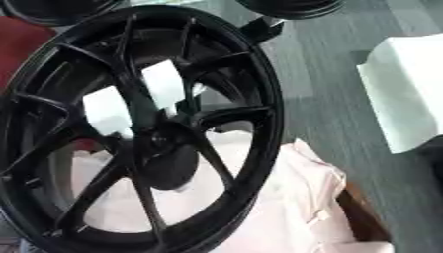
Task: Pull the pin out of the wheel hub.
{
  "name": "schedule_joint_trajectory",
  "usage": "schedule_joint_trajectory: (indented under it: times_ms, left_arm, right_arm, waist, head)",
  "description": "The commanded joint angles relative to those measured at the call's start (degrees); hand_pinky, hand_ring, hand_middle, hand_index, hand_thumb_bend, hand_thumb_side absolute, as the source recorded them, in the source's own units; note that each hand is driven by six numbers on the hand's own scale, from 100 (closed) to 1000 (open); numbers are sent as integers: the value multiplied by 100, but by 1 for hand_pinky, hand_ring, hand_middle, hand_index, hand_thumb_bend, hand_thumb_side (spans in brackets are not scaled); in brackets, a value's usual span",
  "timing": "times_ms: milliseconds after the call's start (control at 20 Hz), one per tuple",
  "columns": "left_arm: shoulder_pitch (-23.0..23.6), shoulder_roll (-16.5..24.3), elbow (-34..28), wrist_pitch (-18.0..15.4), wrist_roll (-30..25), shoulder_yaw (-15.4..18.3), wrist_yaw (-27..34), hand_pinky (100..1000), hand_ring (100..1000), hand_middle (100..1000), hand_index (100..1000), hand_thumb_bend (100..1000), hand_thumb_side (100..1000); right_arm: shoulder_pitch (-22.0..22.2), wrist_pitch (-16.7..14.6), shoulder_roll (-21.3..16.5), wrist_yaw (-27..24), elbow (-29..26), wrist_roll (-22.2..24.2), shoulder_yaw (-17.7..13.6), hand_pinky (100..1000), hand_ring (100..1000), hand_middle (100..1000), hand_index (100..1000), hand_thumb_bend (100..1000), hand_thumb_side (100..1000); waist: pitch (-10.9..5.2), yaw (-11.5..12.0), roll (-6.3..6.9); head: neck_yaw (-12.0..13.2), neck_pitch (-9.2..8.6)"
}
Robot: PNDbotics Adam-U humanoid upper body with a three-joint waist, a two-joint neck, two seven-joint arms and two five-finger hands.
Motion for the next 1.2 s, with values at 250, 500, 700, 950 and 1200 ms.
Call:
schedule_joint_trajectory:
  times_ms: [250, 500, 700, 950, 1200]
  left_arm:
    - [863, 312, 619, -355, 748, 432, 97, 710, 556, 371, 364, 100, 107]
    - [1163, 196, 875, -528, 816, 421, 104, 732, 591, 446, 413, 100, 100]
    - [1235, 139, 958, -621, 695, 402, 126, 764, 652, 539, 508, 100, 100]
    - [1279, 112, 998, -658, 595, 389, 77, 838, 815, 771, 818, 463, 569]
    - [1295, 101, 998, -755, 557, 406, 63, 866, 846, 812, 879, 633, 911]
  right_arm:
    - [-23, -1, -274, -71, 23, -106, -164, 833, 740, 657, 717, 100, 491]
    - [-41, -12, -253, -85, 32, -110, -160, 833, 740, 656, 717, 100, 492]
    - [-54, -15, -245, -95, 28, -110, -163, 833, 740, 655, 717, 100, 492]
    - [-56, -13, -230, -97, 31, -97, -154, 833, 739, 653, 716, 100, 494]
    - [-60, -13, -220, -102, 32, -92, -148, 833, 736, 650, 715, 100, 495]
  waist:
    - [-127, 47, -24]
    - [-123, 50, -39]
    - [-121, 36, -59]
    - [-115, 38, -61]
    - [-109, 54, -55]
  head:
    - [-51, -99]
    - [-22, -150]
    - [-27, -153]
    - [-31, -162]
    - [-33, -143]
